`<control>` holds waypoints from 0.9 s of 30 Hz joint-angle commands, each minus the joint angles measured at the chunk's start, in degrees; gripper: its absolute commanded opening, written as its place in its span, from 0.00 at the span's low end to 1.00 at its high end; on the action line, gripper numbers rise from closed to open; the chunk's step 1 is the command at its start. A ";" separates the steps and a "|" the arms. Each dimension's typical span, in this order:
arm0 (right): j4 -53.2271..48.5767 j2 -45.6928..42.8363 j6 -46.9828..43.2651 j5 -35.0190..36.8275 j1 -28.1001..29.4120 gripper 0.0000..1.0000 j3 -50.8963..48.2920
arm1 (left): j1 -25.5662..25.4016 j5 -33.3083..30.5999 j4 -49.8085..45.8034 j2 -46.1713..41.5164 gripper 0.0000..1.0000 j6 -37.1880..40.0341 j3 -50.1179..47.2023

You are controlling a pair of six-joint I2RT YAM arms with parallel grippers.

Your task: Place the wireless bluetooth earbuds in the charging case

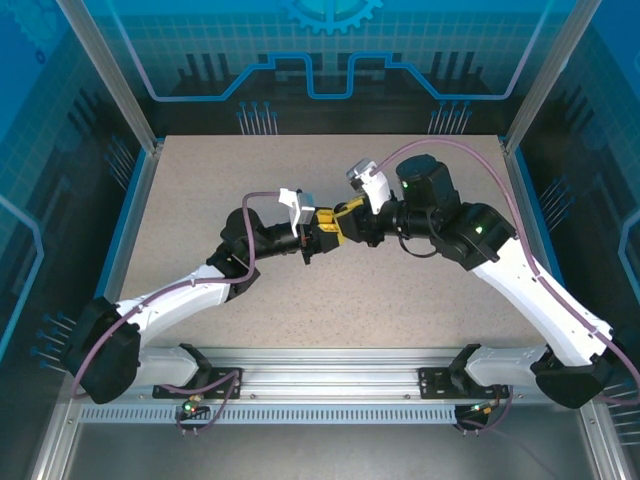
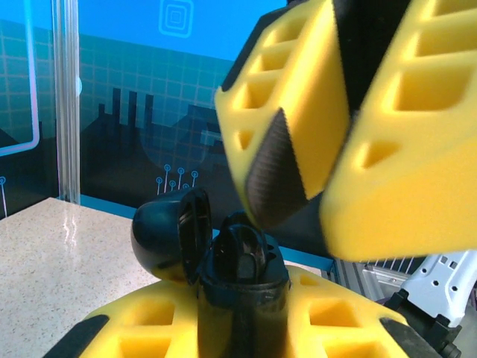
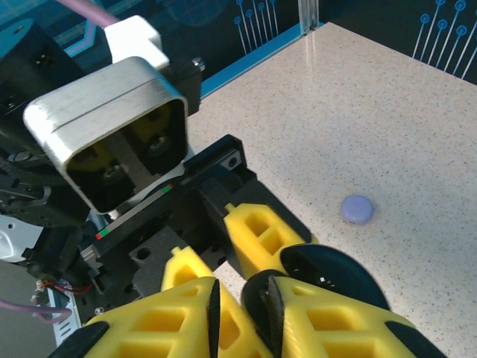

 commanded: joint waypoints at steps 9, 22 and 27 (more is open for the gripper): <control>1.41 -4.57 3.46 16.33 0.21 0.38 -1.80 | -0.46 0.78 -0.76 -1.44 0.07 0.85 1.69; 2.09 -4.83 9.24 8.94 -10.38 0.37 -7.49 | -0.50 7.33 -0.34 -3.26 0.07 0.60 2.53; 4.33 -3.83 8.39 1.92 -12.29 0.37 -9.39 | -0.89 9.81 -0.34 -3.78 0.07 0.68 3.16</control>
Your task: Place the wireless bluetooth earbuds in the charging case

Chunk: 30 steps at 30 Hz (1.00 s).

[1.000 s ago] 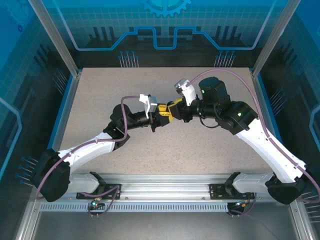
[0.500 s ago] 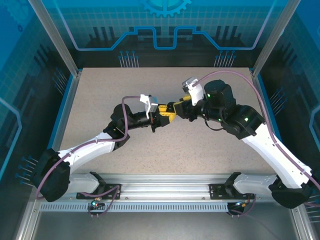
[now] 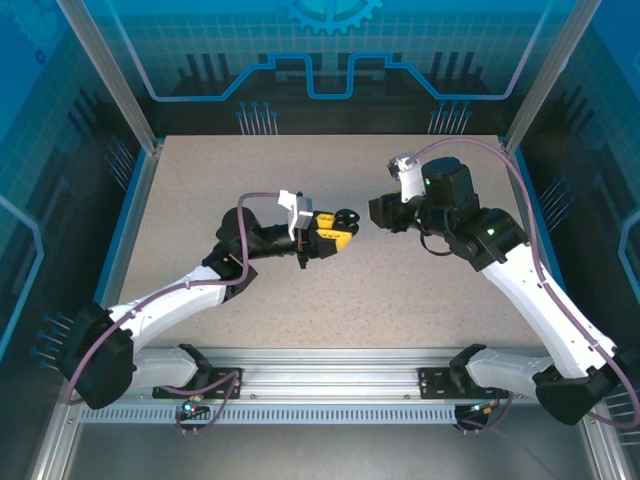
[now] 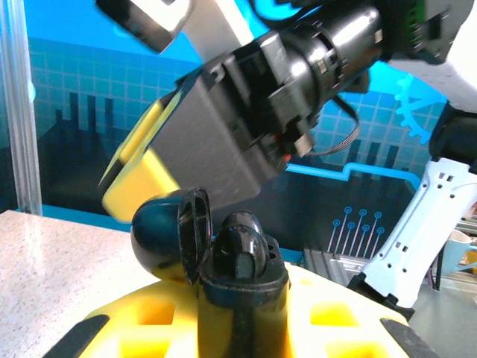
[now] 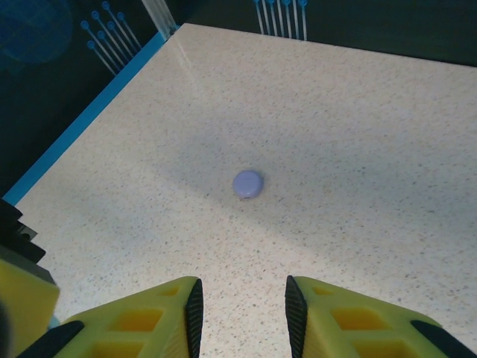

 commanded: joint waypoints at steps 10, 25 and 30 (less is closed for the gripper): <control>5.06 1.37 -0.44 -14.17 -1.38 0.36 -2.14 | -1.70 4.35 0.37 -0.20 0.07 1.24 3.18; 8.10 -2.64 -1.32 -18.28 -1.34 0.37 -4.34 | -1.60 -0.95 -5.26 2.98 0.07 0.82 5.18; 7.13 -3.42 -1.25 -14.67 -1.42 0.37 -4.67 | -1.60 -2.01 -5.62 3.61 0.07 0.27 5.53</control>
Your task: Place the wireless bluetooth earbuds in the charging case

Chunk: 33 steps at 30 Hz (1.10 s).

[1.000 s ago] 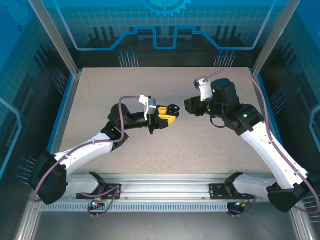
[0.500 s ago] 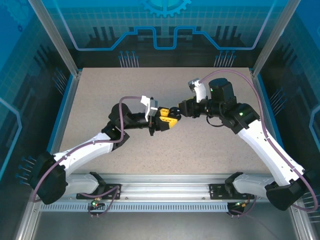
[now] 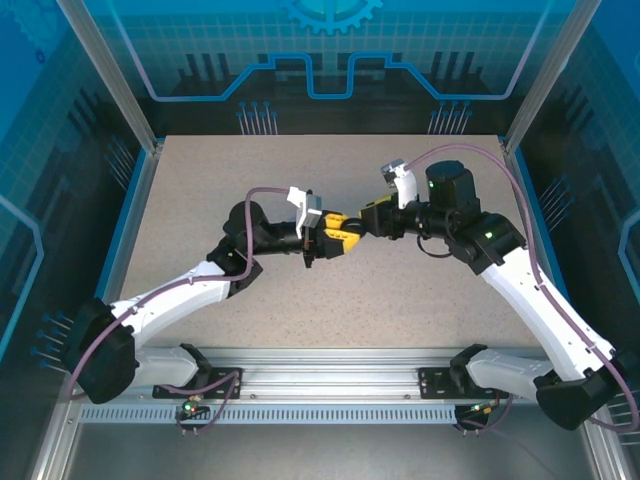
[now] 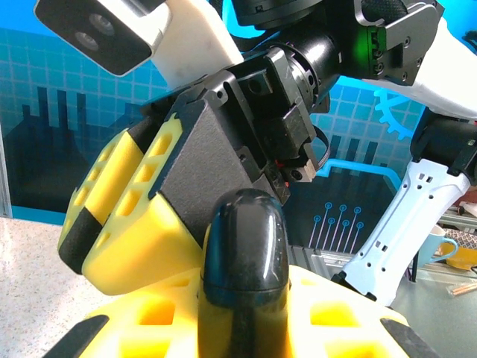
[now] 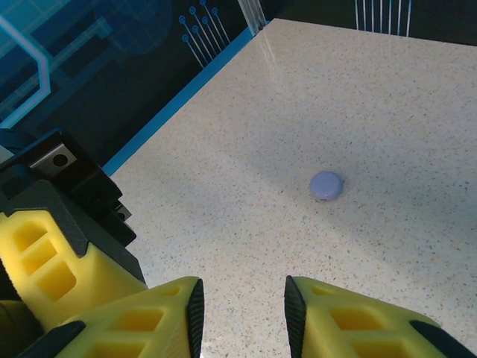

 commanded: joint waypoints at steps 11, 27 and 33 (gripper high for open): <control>-7.41 1.24 4.20 24.72 -1.09 0.40 0.08 | 5.11 -11.40 -7.30 6.71 0.06 -12.25 3.60; -7.22 -2.02 4.07 25.52 -2.67 0.41 -1.87 | 6.75 -17.53 -40.02 22.81 0.09 -16.94 17.53; -7.41 -1.89 3.97 25.48 -2.99 0.41 -2.28 | 6.76 -17.40 -43.66 28.47 0.08 -19.31 19.59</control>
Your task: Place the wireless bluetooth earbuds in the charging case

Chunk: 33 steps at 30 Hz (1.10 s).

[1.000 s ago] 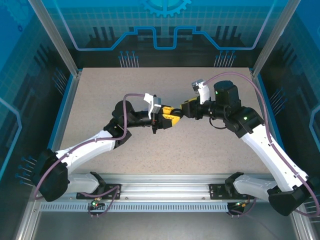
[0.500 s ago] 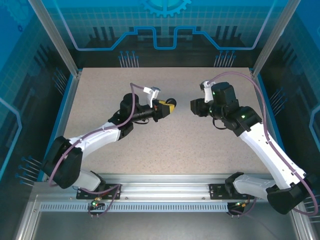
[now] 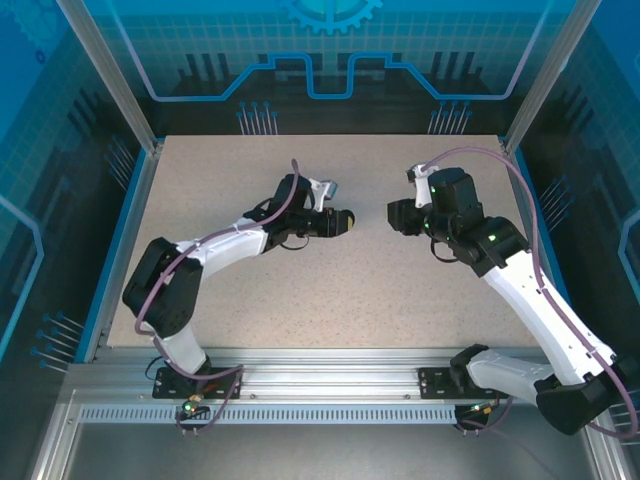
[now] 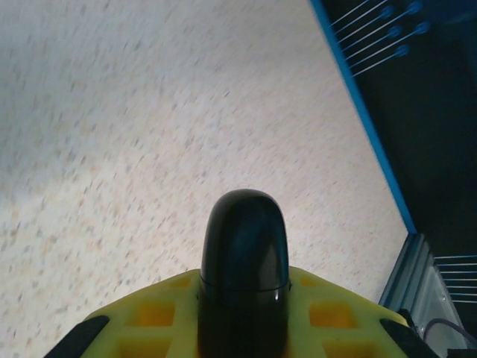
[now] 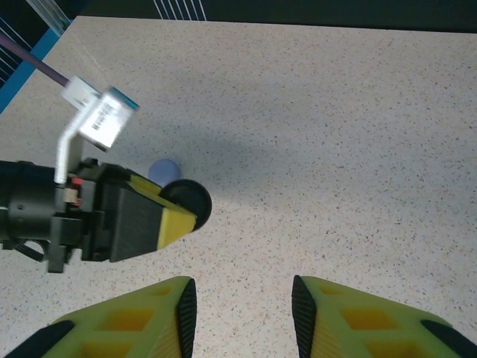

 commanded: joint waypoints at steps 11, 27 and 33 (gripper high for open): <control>-1.21 -0.82 0.46 0.14 -1.21 0.42 -0.32 | 0.02 -0.03 -7.96 9.36 0.08 -5.24 2.71; -1.82 -0.75 0.29 0.19 -1.45 0.43 0.21 | -0.11 -1.87 -11.42 14.47 0.11 -5.38 4.10; -2.04 -0.88 0.20 0.52 -1.62 0.43 0.27 | -0.09 -5.64 -14.58 14.76 0.19 -5.31 4.44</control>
